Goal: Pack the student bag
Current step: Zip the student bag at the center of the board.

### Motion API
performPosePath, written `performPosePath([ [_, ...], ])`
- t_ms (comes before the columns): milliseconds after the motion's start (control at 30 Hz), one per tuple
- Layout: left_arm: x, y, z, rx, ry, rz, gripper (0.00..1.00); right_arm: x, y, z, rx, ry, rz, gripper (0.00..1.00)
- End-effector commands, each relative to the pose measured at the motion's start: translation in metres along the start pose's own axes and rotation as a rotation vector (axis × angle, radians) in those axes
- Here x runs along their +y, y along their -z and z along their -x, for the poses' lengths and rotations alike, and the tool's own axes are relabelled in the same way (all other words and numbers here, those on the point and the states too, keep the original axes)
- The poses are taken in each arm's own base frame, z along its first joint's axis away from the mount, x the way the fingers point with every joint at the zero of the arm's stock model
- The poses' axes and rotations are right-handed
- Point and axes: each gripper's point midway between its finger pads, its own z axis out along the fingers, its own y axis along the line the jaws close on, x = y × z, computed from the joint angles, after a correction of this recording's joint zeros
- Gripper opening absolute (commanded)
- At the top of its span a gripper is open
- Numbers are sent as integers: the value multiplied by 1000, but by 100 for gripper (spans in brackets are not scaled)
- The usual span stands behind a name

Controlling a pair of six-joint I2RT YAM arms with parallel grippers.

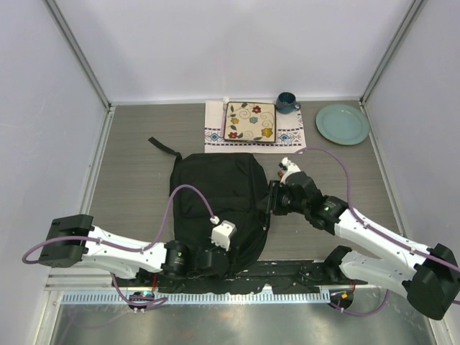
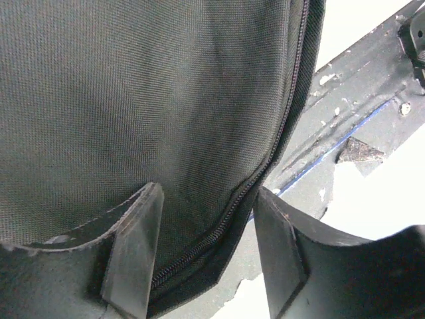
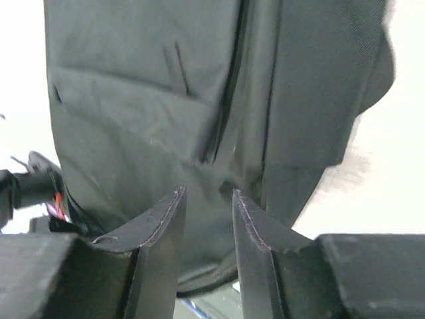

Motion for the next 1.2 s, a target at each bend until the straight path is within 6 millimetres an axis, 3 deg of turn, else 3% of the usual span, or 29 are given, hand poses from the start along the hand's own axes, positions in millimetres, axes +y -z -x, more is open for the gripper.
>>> performPosePath([
  [0,-5,7,21,-50,-42,26,64,8,15,-32,115,173,42,40],
  [200,-24,5,38,-84,-84,15,73,3,7,-42,117,240,-8,41],
  [333,-33,-3,38,-68,-120,22,74,-12,-2,-40,89,263,-92,41],
  [533,-44,-13,36,-62,-132,13,75,-16,-9,-36,58,292,-108,44],
  [800,-39,-24,31,-57,-153,54,75,-17,-19,-51,93,313,-100,45],
  [967,-34,-21,32,-70,-124,60,75,-35,-22,-57,104,349,-189,45],
  [1167,-27,-17,36,-97,-86,55,75,-41,-26,-65,124,396,-228,44],
])
